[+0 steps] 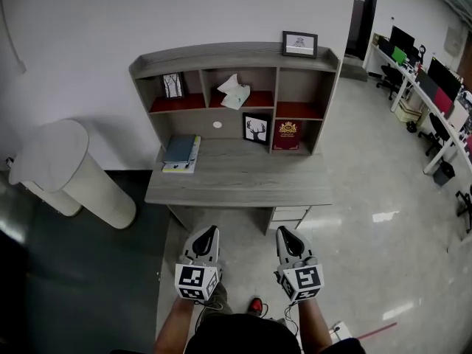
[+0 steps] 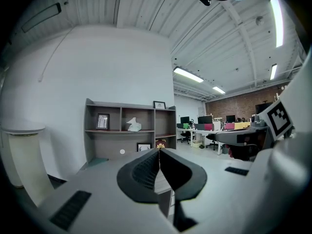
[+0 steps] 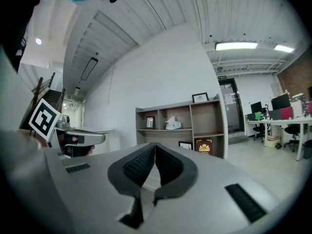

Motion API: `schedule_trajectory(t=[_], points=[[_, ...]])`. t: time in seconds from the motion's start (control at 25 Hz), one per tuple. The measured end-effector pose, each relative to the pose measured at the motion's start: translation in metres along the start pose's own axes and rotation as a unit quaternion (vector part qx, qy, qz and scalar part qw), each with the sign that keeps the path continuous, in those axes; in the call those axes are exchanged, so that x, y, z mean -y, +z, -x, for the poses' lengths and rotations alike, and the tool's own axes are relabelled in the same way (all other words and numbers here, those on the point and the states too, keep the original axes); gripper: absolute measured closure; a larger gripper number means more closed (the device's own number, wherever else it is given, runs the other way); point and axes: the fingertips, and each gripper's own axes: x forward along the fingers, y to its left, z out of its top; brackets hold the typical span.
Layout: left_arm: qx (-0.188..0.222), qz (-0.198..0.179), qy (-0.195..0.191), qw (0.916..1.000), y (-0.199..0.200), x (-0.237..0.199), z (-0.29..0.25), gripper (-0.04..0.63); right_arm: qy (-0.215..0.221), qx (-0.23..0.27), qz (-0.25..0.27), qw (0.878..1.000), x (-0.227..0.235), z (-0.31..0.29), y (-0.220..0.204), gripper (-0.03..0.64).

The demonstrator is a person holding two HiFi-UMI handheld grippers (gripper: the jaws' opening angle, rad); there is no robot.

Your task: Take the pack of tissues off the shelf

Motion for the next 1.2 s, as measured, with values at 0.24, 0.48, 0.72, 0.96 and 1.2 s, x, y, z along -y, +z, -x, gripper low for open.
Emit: schedule_trajectory(t=[0.24,0.48,0.72,0.96,1.2], points=[[-0.005,-0.004,-0.013,0.9999,0.006,-0.042,-0.04,0.586,-0.014,0.0,-0.003,1.0,-0.002,-0.05,0.002,0.589],[-0.001,-0.003,-0.039,0.9992,0.02,-0.093,-0.087,0.586,-0.041,-0.002,0.0,0.999,-0.004,-0.106,0.011,0.589],[0.002,-0.004,-0.073,0.9973,0.028,-0.135,-0.121,0.586,-0.069,-0.004,0.005,0.998,-0.013,-0.154,0.018,0.589],[0.016,-0.003,-0.1,0.9948,0.041,-0.173,-0.143,0.586,-0.094,-0.001,0.009,0.996,-0.026,-0.194,0.024,0.589],[0.019,-0.009,-0.118,0.9927,0.043,-0.206,-0.156,0.586,-0.113,0.002,0.013,0.994,-0.04,-0.224,0.026,0.589]])
